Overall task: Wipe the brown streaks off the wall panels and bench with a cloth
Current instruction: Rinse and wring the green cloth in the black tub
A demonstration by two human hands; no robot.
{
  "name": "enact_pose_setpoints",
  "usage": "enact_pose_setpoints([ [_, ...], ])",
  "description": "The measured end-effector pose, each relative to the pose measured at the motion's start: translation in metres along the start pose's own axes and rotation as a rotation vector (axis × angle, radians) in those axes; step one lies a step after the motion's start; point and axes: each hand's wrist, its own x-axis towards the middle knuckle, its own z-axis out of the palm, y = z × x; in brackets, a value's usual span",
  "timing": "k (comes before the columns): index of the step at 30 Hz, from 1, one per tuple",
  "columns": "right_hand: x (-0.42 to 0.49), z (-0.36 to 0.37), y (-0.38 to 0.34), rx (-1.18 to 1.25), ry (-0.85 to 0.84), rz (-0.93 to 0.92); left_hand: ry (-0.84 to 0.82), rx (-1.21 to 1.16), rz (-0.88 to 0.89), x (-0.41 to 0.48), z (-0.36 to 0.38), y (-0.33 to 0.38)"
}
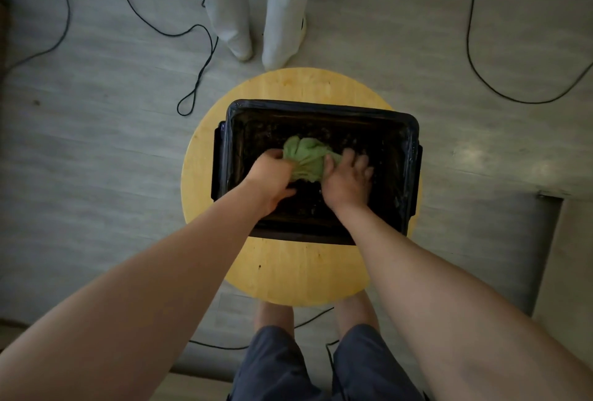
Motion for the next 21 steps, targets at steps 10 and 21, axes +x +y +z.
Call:
enact_pose_setpoints([
  [10, -0.071, -0.03, -0.041, 0.598, -0.247, -0.194, -0.037, -0.327, -0.185, 0.012, 0.013, 0.002],
  [21, -0.017, -0.015, -0.017, -0.035, 0.328, -0.456, -0.07, -0.122, 0.008, -0.01, 0.025, 0.007],
])
